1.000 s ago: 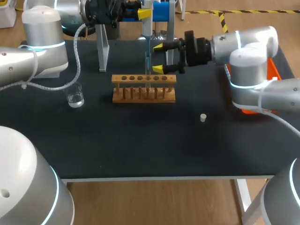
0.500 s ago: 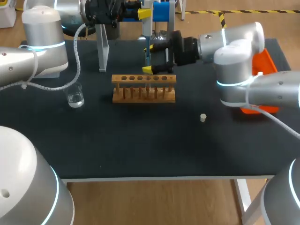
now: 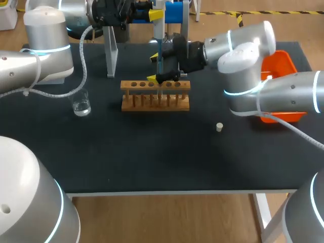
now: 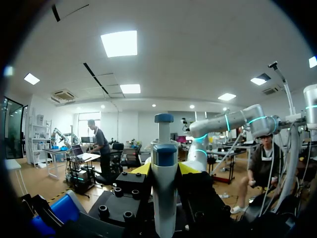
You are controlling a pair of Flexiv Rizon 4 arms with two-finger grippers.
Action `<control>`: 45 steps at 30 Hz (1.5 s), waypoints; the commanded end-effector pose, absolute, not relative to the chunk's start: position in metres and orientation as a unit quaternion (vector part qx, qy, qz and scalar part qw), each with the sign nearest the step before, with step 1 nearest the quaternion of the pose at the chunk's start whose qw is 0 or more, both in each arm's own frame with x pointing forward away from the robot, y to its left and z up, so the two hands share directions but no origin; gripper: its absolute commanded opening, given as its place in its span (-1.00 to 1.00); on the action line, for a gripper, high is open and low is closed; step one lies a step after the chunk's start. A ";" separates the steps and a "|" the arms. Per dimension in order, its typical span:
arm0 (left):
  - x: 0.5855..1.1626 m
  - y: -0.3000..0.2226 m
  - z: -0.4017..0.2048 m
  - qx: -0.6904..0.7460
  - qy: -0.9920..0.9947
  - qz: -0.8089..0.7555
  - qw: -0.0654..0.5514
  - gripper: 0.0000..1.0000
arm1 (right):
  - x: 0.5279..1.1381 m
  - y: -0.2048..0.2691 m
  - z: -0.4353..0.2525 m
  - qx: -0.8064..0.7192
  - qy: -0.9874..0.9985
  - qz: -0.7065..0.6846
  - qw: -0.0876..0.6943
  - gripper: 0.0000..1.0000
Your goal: Invert the test tube, pick up the pipette, mount the tip to pipette, aspirate from beaker and dispense into the tube, eject the tip, return the pipette, and cap with the stopper.
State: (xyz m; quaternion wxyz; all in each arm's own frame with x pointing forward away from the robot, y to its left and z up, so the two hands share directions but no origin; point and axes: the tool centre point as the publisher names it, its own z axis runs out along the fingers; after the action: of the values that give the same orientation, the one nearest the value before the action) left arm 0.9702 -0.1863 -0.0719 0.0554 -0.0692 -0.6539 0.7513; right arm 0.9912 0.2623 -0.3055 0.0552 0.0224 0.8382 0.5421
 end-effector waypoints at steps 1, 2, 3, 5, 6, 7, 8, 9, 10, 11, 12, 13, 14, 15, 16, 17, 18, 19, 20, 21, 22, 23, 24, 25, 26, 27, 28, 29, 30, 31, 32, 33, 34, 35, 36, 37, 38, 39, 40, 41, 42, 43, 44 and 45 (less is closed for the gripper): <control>0.972 -0.186 -0.071 -0.071 -0.654 0.751 0.057 -1.00 | 0.991 0.265 -0.306 0.022 0.843 0.534 0.059 1.00; 0.972 -0.186 -0.071 -0.071 -0.654 0.751 0.057 -1.00 | 0.990 0.265 -0.307 0.021 0.844 0.533 0.059 1.00; 0.972 -0.186 -0.071 -0.071 -0.654 0.751 0.057 -1.00 | 0.990 0.266 -0.308 0.021 0.845 0.532 0.059 1.00; 0.972 -0.186 -0.071 -0.071 -0.654 0.751 0.057 -1.00 | 0.989 0.267 -0.308 0.018 0.848 0.527 0.061 1.00; 0.972 -0.186 -0.071 -0.071 -0.654 0.751 0.057 -1.00 | 0.989 0.267 -0.309 0.017 0.848 0.526 0.061 1.00; 0.972 -0.186 -0.071 -0.071 -0.654 0.751 0.057 -1.00 | 0.989 0.267 -0.309 0.015 0.849 0.525 0.063 1.00; 0.972 -0.186 -0.071 -0.071 -0.654 0.751 0.057 -1.00 | 0.989 0.267 -0.308 0.014 0.849 0.524 0.064 1.00; 0.972 -0.186 -0.071 -0.071 -0.654 0.751 0.057 -1.00 | 0.989 0.267 -0.308 0.013 0.850 0.523 0.064 1.00; 0.972 -0.186 -0.071 -0.071 -0.654 0.751 0.057 -1.00 | 0.988 0.267 -0.308 0.012 0.850 0.523 0.065 1.00; 0.972 -0.186 -0.071 -0.071 -0.654 0.751 0.057 -1.00 | 0.988 0.267 -0.308 0.010 0.851 0.521 0.066 1.00; 0.972 -0.186 -0.071 -0.071 -0.654 0.751 0.057 -1.00 | 0.987 0.267 -0.308 0.009 0.851 0.520 0.067 1.00; 0.972 -0.186 -0.071 -0.071 -0.654 0.751 0.057 -1.00 | 0.987 0.266 -0.308 0.008 0.852 0.520 0.068 1.00; 0.972 -0.186 -0.071 -0.071 -0.654 0.751 0.057 -1.00 | 0.987 0.266 -0.308 0.008 0.852 0.519 0.068 1.00; 0.972 -0.186 -0.071 -0.071 -0.654 0.751 0.057 -1.00 | 0.986 0.266 -0.308 0.007 0.852 0.519 0.068 1.00; 0.972 -0.186 -0.071 -0.071 -0.654 0.751 0.057 -1.00 | 0.986 0.266 -0.308 0.006 0.852 0.519 0.068 1.00; 0.972 -0.186 -0.071 -0.071 -0.654 0.751 0.057 -1.00 | 0.986 0.265 -0.308 0.006 0.853 0.518 0.069 1.00; 0.972 -0.186 -0.071 -0.071 -0.654 0.751 0.057 -1.00 | 0.986 0.264 -0.308 0.006 0.853 0.518 0.069 1.00; 0.972 -0.186 -0.071 -0.071 -0.654 0.751 0.057 -1.00 | 0.986 0.263 -0.307 0.006 0.853 0.518 0.068 1.00; 0.972 -0.186 -0.071 -0.071 -0.654 0.751 0.057 -1.00 | 0.986 0.262 -0.307 0.006 0.853 0.518 0.069 1.00; 0.972 -0.186 -0.071 -0.071 -0.654 0.751 0.057 -1.00 | 0.986 0.262 -0.307 0.007 0.853 0.518 0.069 1.00; 0.972 -0.186 -0.071 -0.071 -0.654 0.751 0.057 -1.00 | 0.987 0.261 -0.306 0.007 0.852 0.518 0.070 1.00; 0.972 -0.186 -0.071 -0.071 -0.654 0.751 0.057 -1.00 | 0.987 0.260 -0.306 0.008 0.852 0.518 0.070 1.00; 0.972 -0.186 -0.071 -0.071 -0.654 0.751 0.057 -1.00 | 0.987 0.260 -0.306 0.009 0.852 0.519 0.070 1.00; 0.972 -0.186 -0.071 -0.071 -0.654 0.751 0.057 -1.00 | 0.987 0.260 -0.306 0.009 0.852 0.519 0.070 1.00; 0.972 -0.186 -0.071 -0.071 -0.654 0.751 0.057 -1.00 | 0.987 0.260 -0.306 0.008 0.852 0.518 0.070 1.00; 0.972 -0.186 -0.071 -0.071 -0.654 0.751 0.057 -1.00 | 0.986 0.260 -0.306 0.008 0.852 0.518 0.070 1.00; 0.972 -0.186 -0.071 -0.071 -0.654 0.751 0.057 -1.00 | 0.985 0.261 -0.307 0.007 0.853 0.517 0.070 1.00; 0.972 -0.186 -0.071 -0.071 -0.654 0.751 0.057 -1.00 | 0.985 0.261 -0.307 0.006 0.853 0.516 0.070 1.00; 0.972 -0.186 -0.071 -0.071 -0.654 0.751 0.057 -1.00 | 0.984 0.261 -0.308 0.004 0.854 0.515 0.069 1.00; 0.972 -0.186 -0.071 -0.071 -0.654 0.751 0.057 -1.00 | 0.984 0.261 -0.308 0.002 0.856 0.513 0.069 1.00; 0.972 -0.186 -0.071 -0.071 -0.654 0.751 0.057 -1.00 | 0.983 0.261 -0.308 0.002 0.856 0.512 0.069 1.00; 0.972 -0.186 -0.071 -0.071 -0.654 0.751 0.057 -1.00 | 0.983 0.261 -0.308 0.002 0.856 0.512 0.069 1.00; 0.972 -0.186 -0.071 -0.071 -0.654 0.751 0.057 -1.00 | 0.983 0.261 -0.308 0.002 0.856 0.512 0.069 1.00; 0.972 -0.186 -0.071 -0.071 -0.654 0.751 0.057 -1.00 | 0.983 0.261 -0.308 0.002 0.856 0.512 0.069 1.00; 0.972 -0.186 -0.071 -0.071 -0.654 0.751 0.057 -1.00 | 0.983 0.261 -0.308 0.002 0.856 0.512 0.069 1.00; 0.972 -0.186 -0.071 -0.071 -0.654 0.751 0.057 -1.00 | 0.983 0.261 -0.308 0.002 0.856 0.512 0.069 1.00; 0.972 -0.186 -0.071 -0.071 -0.654 0.751 0.057 -1.00 | 0.983 0.261 -0.308 0.002 0.856 0.512 0.069 1.00; 0.972 -0.186 -0.071 -0.071 -0.654 0.751 0.057 -1.00 | 0.983 0.261 -0.308 0.002 0.856 0.512 0.069 1.00; 0.971 -0.186 -0.071 -0.071 -0.654 0.751 0.057 -1.00 | 0.983 0.261 -0.308 0.002 0.856 0.512 0.069 1.00; 0.971 -0.186 -0.071 -0.071 -0.655 0.750 0.057 -1.00 | 0.983 0.261 -0.308 0.002 0.856 0.512 0.069 1.00; 0.971 -0.186 -0.070 -0.071 -0.655 0.750 0.056 -1.00 | 0.983 0.261 -0.308 0.002 0.856 0.512 0.069 1.00; 0.971 -0.186 -0.069 -0.071 -0.656 0.749 0.056 -1.00 | 0.983 0.261 -0.308 0.002 0.856 0.512 0.069 1.00; 0.971 -0.186 -0.069 -0.071 -0.657 0.749 0.055 -1.00 | 0.983 0.261 -0.308 0.002 0.856 0.512 0.069 1.00; 0.970 -0.186 -0.068 -0.071 -0.657 0.748 0.055 -1.00 | 0.983 0.261 -0.308 0.002 0.856 0.512 0.069 1.00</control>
State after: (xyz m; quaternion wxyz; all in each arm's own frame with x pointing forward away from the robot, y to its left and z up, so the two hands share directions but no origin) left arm 0.9701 -0.1866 -0.0708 0.0546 -0.0710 -0.6550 0.7503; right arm 0.9832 0.2623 -0.3090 0.0701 0.0020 0.8557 0.5127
